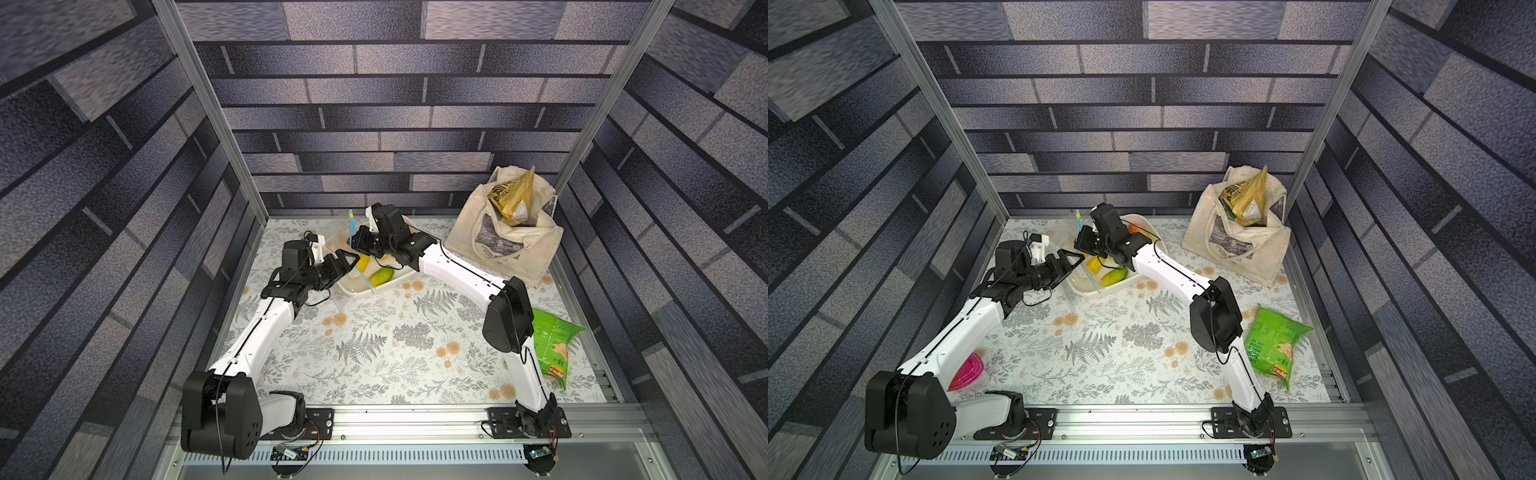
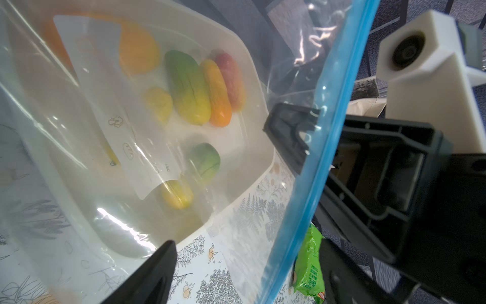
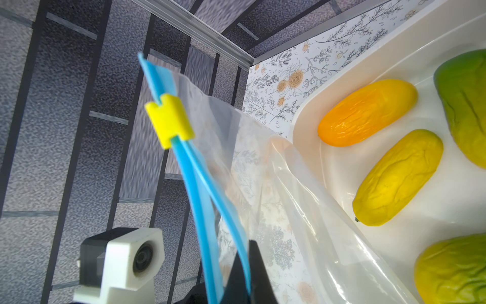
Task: Place the mango in a zip-top bag and seal the zipper
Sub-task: Open the zipper of the food storage bag.
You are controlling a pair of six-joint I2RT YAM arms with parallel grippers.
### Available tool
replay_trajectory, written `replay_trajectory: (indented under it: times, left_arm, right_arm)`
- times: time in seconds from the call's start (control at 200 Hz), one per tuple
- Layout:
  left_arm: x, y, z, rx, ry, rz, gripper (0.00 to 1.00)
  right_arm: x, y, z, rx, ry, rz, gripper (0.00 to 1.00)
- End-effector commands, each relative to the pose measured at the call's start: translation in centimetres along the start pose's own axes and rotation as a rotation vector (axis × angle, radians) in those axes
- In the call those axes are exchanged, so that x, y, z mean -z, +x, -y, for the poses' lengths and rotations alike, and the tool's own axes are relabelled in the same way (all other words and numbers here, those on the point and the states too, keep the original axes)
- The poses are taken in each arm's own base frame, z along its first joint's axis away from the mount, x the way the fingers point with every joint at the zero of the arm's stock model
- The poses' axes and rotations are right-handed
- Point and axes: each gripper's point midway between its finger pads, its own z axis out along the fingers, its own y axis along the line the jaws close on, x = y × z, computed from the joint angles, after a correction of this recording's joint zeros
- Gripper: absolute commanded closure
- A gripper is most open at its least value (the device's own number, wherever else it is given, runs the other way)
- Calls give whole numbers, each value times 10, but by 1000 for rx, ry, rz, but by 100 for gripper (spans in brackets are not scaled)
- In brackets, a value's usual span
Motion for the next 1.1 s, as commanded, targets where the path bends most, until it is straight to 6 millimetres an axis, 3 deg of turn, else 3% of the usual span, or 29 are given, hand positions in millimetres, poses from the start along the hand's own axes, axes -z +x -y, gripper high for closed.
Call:
replay_trajectory:
  times: [0.0, 0.205, 0.341, 0.496, 0.681, 0.872, 1.097]
  left_arm:
    - [-2, -7, 3, -50, -30, 21, 12]
    - [-1, -8, -7, -30, -76, 33, 30]
    - [6, -25, -9, 54, 7, 127, 36]
    - [-6, -31, -8, 94, 44, 148, 43]
    - [0, -32, -7, 100, 63, 160, 42]
    - [17, -33, 1, 75, 85, 178, 21]
    - [17, -29, 14, 4, 103, 142, 16]
  right_arm:
    - [5, -6, -9, 17, -21, 2, 100]
    - [7, -7, -3, 43, 16, 9, 100]
    - [6, -5, 1, 56, 29, 6, 100]
    - [5, -5, 6, 73, 46, 14, 100]
    - [5, -6, 7, 87, 53, 18, 100]
    - [4, -7, 10, 110, 69, 20, 100]
    - [3, -7, 5, 105, 46, 14, 100]
